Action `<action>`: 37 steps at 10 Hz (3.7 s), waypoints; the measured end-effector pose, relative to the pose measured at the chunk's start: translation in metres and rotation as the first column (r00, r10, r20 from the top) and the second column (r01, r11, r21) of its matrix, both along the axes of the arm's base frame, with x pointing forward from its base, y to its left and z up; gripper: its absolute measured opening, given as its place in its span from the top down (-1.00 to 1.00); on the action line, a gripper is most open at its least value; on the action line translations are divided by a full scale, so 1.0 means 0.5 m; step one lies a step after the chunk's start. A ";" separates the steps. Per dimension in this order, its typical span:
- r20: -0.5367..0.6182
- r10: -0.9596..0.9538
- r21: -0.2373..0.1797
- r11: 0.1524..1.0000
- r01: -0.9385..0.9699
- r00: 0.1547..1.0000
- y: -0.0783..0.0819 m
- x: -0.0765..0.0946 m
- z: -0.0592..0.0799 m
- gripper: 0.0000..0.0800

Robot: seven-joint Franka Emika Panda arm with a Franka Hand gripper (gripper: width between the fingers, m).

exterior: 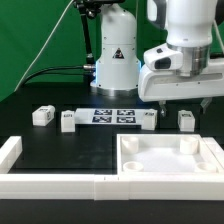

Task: Assemble one leg

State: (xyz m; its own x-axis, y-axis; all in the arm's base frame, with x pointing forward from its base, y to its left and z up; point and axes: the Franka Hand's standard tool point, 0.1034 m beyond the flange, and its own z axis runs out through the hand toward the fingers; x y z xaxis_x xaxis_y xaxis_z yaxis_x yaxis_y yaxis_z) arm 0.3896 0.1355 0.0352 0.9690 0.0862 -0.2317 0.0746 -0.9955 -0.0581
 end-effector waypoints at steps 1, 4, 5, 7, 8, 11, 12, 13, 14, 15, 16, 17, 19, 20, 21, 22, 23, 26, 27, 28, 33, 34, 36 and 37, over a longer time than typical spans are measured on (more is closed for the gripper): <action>-0.098 0.002 -0.013 1.000 -0.004 0.995 0.010 -0.001 -0.002 -0.62; -0.386 0.011 -0.041 0.999 -0.029 0.922 0.018 -0.008 -0.006 -0.62; -0.512 0.010 -0.052 0.998 -0.043 0.859 0.012 -0.023 -0.009 -0.62; -0.646 0.012 -0.054 0.997 -0.062 0.764 0.015 -0.029 -0.023 -0.62; -0.683 0.013 -0.055 0.996 -0.069 0.731 0.016 -0.037 -0.032 -0.62; -0.682 0.009 -0.063 0.996 -0.071 0.731 0.024 -0.053 -0.050 -0.62; -0.687 0.009 -0.065 0.995 -0.073 0.727 0.025 -0.059 -0.054 -0.62; -0.689 0.010 -0.065 0.995 -0.076 0.725 0.026 -0.061 -0.056 -0.62; -0.688 0.011 -0.064 0.995 -0.076 0.725 0.026 -0.060 -0.056 -0.62; -0.688 0.011 -0.064 0.995 -0.076 0.725 0.026 -0.061 -0.056 -0.31; -0.688 0.012 -0.064 0.995 -0.076 0.725 0.026 -0.061 -0.056 0.02; -0.688 0.012 -0.064 0.995 -0.076 0.725 0.026 -0.061 -0.056 0.02; -0.689 0.012 -0.064 0.995 -0.076 0.725 0.026 -0.061 -0.056 0.28; -0.689 0.012 -0.064 0.995 -0.076 0.725 0.026 -0.061 -0.056 0.28; -0.689 0.012 -0.064 0.995 -0.076 0.725 0.026 -0.061 -0.056 0.28; -0.688 0.012 -0.064 0.995 -0.076 0.725 0.026 -0.061 -0.056 0.28; -0.689 0.014 -0.061 0.995 -0.078 0.725 0.026 -0.059 -0.052 0.28; -0.688 0.018 -0.062 0.995 -0.084 0.726 0.017 -0.040 0.018 0.28; -0.674 0.017 -0.064 0.995 -0.081 0.738 0.017 -0.027 0.043 0.28; -0.644 0.019 -0.064 0.995 -0.079 0.764 0.018 -0.014 0.070 0.28; -0.281 0.020 -0.037 0.999 -0.032 0.960 0.025 0.016 0.049 0.28; -0.168 0.018 -0.023 0.999 -0.022 0.986 0.029 0.029 0.046 0.28; 0.028 0.014 0.002 1.000 -0.014 1.000 0.023 0.030 0.047 0.28; 0.142 0.004 0.020 1.000 -0.007 0.990 0.022 0.048 0.057 0.28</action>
Offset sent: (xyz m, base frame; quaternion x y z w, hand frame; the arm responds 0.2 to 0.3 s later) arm 0.0000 -0.0009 -0.0023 -0.0093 -0.1953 0.0189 0.9805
